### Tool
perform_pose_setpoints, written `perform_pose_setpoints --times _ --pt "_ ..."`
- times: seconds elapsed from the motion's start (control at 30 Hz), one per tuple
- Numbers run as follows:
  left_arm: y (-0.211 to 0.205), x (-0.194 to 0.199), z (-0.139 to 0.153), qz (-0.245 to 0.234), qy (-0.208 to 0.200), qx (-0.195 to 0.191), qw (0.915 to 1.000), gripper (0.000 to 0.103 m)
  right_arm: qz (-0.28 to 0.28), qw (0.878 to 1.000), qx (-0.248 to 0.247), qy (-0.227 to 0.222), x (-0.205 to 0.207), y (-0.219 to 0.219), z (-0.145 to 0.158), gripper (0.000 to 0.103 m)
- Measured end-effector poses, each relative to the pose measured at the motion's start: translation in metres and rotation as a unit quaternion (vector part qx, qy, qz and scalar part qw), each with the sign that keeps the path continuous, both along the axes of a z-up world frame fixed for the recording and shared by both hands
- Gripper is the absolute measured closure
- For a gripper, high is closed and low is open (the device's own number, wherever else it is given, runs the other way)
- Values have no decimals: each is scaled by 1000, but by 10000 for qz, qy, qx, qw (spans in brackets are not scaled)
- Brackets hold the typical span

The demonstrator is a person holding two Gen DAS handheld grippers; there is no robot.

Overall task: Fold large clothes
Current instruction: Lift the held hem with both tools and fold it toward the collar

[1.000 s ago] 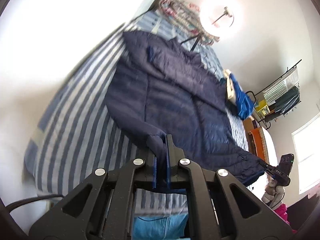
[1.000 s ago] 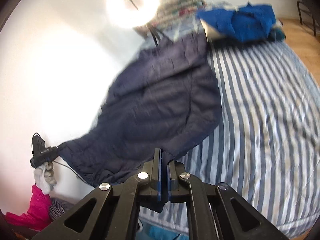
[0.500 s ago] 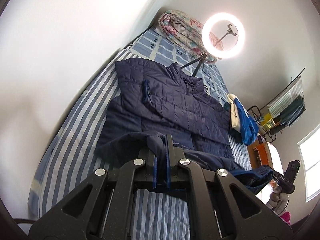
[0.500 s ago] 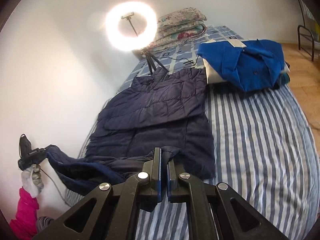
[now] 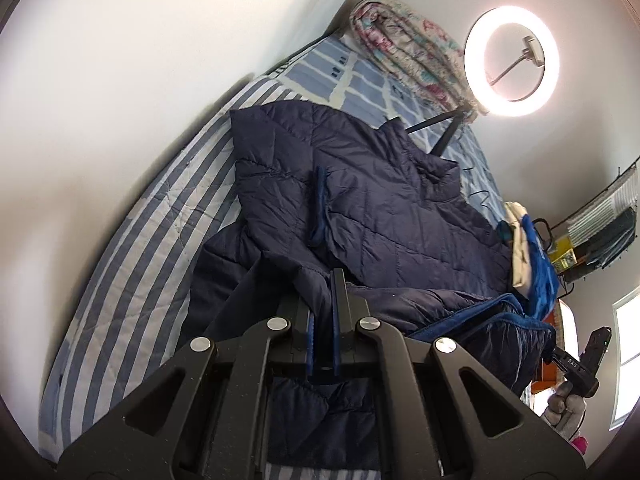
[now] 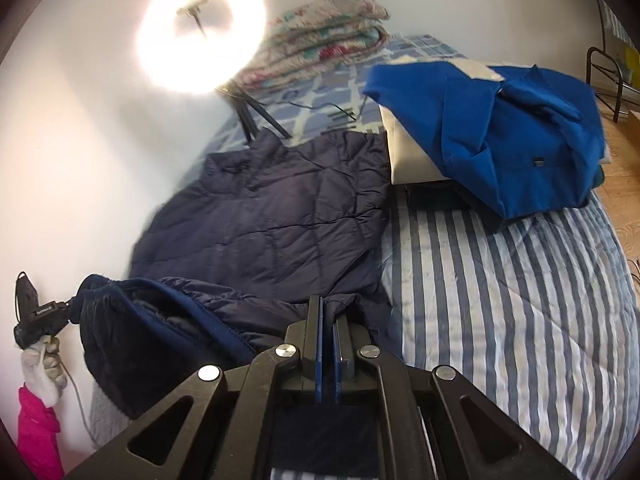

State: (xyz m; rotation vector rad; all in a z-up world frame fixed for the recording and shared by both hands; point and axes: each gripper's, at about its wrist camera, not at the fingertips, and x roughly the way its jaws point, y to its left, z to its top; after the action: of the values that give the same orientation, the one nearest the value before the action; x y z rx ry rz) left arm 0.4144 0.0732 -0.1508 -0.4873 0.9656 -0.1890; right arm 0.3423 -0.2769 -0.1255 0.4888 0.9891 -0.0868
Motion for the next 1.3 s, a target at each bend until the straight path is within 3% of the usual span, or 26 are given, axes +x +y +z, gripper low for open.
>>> perform_pose_setpoints --times 0.3,0.6,0.7,0.77,0.8,0.9,1.0,1.17,1.3 --pt "-4 40 -62 80 447 191 9988 99 -46 9992 -116 388 32 -7 -55 102" --pt "-6 49 -66 -117 477 224 9985 93 -7 9993 48 358 31 -9 -61 101" --pt "-3 50 -57 -188 481 136 9986 67 -10 9998 102 174 25 -13 -50 80" --pt "4 48 -45 -142 340 77 9993 42 -67 10000 -14 9 17 -18 -39 67" --pt "9 47 -37 -93 223 73 9997 38 -101 9999 -28 -92 13 -22 -34 59" --pt "23 41 -16 -124 -92 14 9999 36 -206 9993 -5 -303 2 -34 -25 54" --pt "28 34 -7 -239 -313 558 9977 36 -66 9996 -70 -276 -6 -40 -27 52" --pt "30 40 -34 -694 115 613 9956 36 132 9996 -91 -232 -5 -37 -37 47" --pt "27 46 -56 -735 299 573 9952 36 197 9996 -129 -122 8 -29 -52 46"
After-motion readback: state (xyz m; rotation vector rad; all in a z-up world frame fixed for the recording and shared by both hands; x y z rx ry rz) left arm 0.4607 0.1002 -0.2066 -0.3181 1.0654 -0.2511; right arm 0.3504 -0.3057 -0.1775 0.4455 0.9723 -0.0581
